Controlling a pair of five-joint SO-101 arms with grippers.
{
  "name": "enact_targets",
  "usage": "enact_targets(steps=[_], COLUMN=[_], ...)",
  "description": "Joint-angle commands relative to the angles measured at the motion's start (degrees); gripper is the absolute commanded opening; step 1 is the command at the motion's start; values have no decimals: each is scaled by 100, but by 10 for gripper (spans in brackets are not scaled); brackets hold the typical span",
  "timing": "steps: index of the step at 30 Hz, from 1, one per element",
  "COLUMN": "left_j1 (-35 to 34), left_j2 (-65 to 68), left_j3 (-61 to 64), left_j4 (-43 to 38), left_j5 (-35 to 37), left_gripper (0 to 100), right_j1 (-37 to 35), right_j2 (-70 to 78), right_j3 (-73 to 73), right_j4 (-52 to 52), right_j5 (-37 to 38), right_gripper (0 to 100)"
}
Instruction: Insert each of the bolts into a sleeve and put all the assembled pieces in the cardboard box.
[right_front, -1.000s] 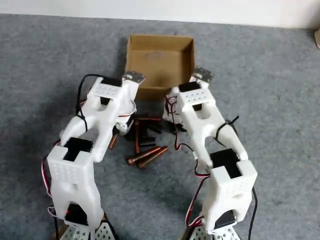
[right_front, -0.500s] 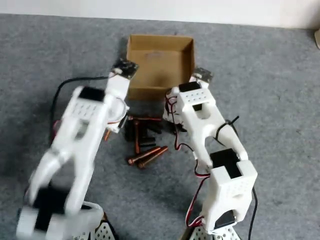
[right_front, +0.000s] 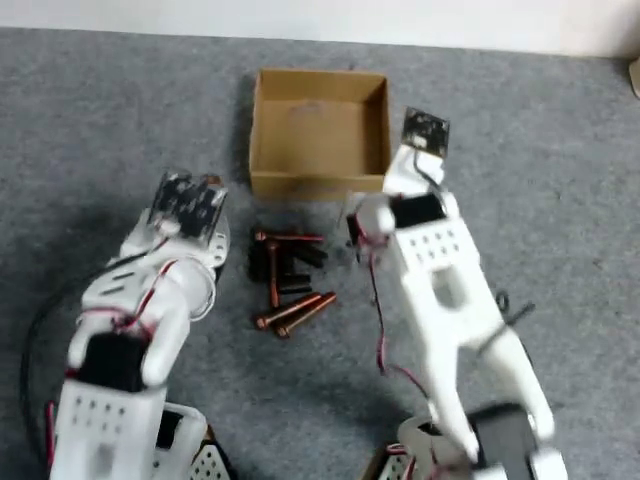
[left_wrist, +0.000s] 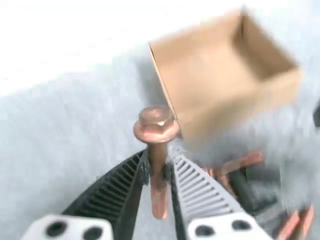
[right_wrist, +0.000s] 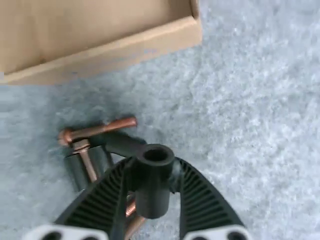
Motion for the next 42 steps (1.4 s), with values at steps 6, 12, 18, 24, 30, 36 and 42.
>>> enact_targets(steps=[6, 12, 18, 24, 30, 36, 42], left_j1=[-48, -57, 769, 884, 910, 1543, 2273], left_j2=[-655, -716, -716, -725, -725, -787, -2132], left_j3=[233, 242, 593, 1481, 1191, 479, 796], left_j4=[-1336, -1855, -1987, -2541, -2532, -2532, -2435], left_j5=[1582, 2233, 2224, 2470, 3675, 3710, 3692], left_gripper=[6, 7, 7, 7, 7, 7, 7], right_j1=[-1314, -1358, -1736, -2246, -2264, -2246, -2246], right_j2=[-4004, -5921, -7108, -8259, -8382, -8382, -8382], right_j3=[2695, 4514, 6589, 7846, 7723, 7723, 7723], right_j4=[-1982, -3389, -5007, -5569, -5297, -5288, -5288], right_j5=[369, 1433, 2673, 4264, 4105, 4079, 4079], right_gripper=[5, 5, 5, 5, 5, 5, 5])
